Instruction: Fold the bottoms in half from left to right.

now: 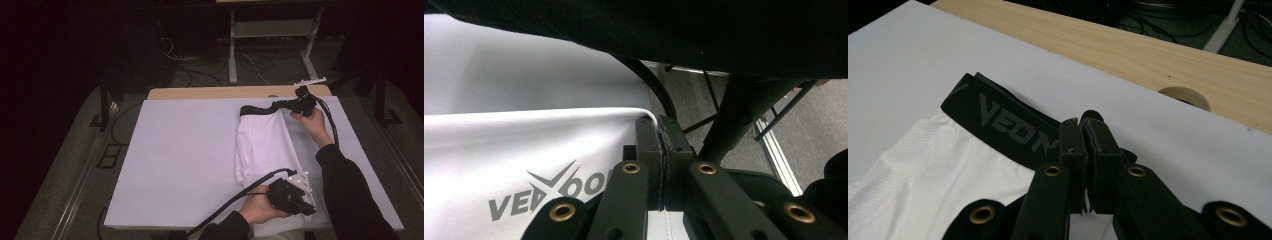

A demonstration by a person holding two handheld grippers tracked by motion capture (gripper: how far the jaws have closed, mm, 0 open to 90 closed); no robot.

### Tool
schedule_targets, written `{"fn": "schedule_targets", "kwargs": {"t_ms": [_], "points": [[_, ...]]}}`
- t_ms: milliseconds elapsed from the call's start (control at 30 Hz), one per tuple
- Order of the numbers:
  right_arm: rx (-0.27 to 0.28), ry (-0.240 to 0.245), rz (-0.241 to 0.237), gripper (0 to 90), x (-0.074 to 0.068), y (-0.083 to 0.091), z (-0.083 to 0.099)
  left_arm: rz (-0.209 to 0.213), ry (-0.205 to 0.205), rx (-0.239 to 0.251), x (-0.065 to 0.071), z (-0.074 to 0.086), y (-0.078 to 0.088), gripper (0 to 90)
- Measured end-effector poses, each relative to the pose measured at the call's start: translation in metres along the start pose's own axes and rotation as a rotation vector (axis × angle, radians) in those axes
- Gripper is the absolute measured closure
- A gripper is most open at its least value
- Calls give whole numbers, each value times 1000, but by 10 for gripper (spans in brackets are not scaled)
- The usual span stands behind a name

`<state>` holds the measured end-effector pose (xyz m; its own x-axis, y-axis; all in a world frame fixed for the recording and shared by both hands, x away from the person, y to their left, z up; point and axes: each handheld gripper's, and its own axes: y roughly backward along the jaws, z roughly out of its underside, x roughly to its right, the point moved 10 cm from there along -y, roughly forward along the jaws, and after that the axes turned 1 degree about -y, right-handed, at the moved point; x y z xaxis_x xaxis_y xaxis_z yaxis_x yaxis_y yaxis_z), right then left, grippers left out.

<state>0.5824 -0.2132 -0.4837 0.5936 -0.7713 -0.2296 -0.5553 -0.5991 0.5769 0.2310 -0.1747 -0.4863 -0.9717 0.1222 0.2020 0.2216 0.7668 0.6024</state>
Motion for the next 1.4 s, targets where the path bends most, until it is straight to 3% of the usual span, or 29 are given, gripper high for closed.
{"fn": "schedule_targets", "kwargs": {"t_ms": [500,567,633,733,833,1000,1200,1300,1400], "points": [[-14,34,5,841,7,1,5,13,62,-18,-9,-5,-26,863],[-22,16,4,789,8,1,6,12,82,-6,-10,-6,-27,729],[-16,-6,-9,684,6,3,6,-25,85,30,-12,-7,-26,623],[-28,-7,11,542,6,5,7,-73,84,75,-15,-10,-21,468],[-11,-26,-37,410,0,9,7,-102,93,89,-16,-9,-15,328],[-7,-15,-60,223,-10,15,6,-103,136,113,-19,-9,-6,188],[-9,-4,-63,8,-22,21,4,-126,144,134,-25,-9,6,71],[3,-1,-37,0,-25,25,3,-149,155,135,-30,-7,12,6],[10,-7,-37,0,-28,28,4,-159,160,141,-34,-5,19,0]]}}
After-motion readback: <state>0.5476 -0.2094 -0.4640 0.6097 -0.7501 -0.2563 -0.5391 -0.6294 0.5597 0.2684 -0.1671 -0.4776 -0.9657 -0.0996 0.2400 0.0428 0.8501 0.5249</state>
